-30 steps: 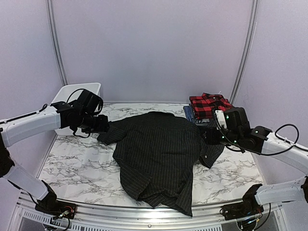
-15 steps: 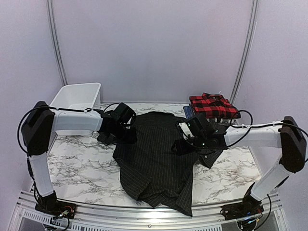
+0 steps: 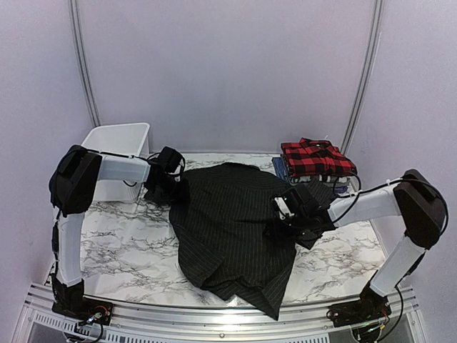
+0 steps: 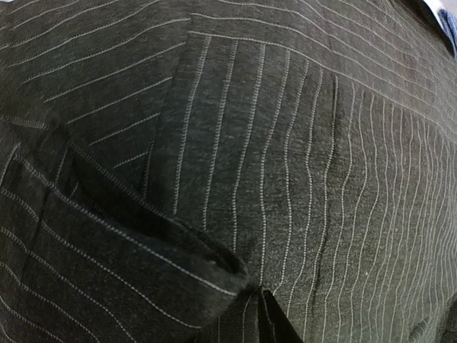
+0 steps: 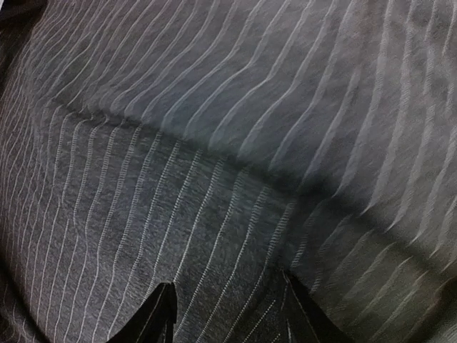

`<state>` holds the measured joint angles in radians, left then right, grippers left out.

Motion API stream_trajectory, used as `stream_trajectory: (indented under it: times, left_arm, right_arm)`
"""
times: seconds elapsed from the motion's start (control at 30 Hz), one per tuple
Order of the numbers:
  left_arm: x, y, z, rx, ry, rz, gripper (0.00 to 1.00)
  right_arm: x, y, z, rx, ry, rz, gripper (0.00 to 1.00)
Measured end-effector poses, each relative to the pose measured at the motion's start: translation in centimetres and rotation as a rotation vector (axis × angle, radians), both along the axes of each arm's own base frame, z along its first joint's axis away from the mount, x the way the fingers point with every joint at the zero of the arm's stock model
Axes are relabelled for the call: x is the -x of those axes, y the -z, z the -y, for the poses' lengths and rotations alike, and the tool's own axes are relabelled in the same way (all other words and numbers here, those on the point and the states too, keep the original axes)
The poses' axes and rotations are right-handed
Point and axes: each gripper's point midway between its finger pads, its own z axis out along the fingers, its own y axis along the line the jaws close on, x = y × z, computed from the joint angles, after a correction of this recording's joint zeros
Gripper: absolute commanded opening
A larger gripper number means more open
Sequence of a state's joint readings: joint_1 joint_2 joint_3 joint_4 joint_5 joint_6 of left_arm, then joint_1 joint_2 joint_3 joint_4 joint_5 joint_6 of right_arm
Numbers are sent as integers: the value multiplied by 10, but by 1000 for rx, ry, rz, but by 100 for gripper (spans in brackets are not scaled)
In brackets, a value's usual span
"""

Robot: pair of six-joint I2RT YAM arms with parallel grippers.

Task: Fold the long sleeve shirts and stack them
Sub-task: Adjust the flattened shirt at the center of the board.

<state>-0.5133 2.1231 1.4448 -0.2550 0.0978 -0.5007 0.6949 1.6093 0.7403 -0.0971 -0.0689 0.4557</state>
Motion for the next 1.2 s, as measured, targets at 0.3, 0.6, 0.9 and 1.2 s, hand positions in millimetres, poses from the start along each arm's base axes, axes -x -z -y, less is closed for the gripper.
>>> stream_trajectory:
  times: [0.3, 0.6, 0.9, 1.2]
  left_arm:
    - [-69, -4, -9, 37, -19, 56, 42]
    - [-46, -24, 6, 25, 90, 42, 50]
    - [40, -101, 108, 156, 377, 104, 44]
    - [122, -26, 113, 115, 489, -182, 41]
  right_arm:
    - [-88, -2, 12, 5, 100, 56, 50]
    - [-67, -4, 4, 83, 19, 21, 52]
    - [-2, -19, -29, 96, -127, -3, 52]
    - [65, -12, -28, 128, -213, -80, 53]
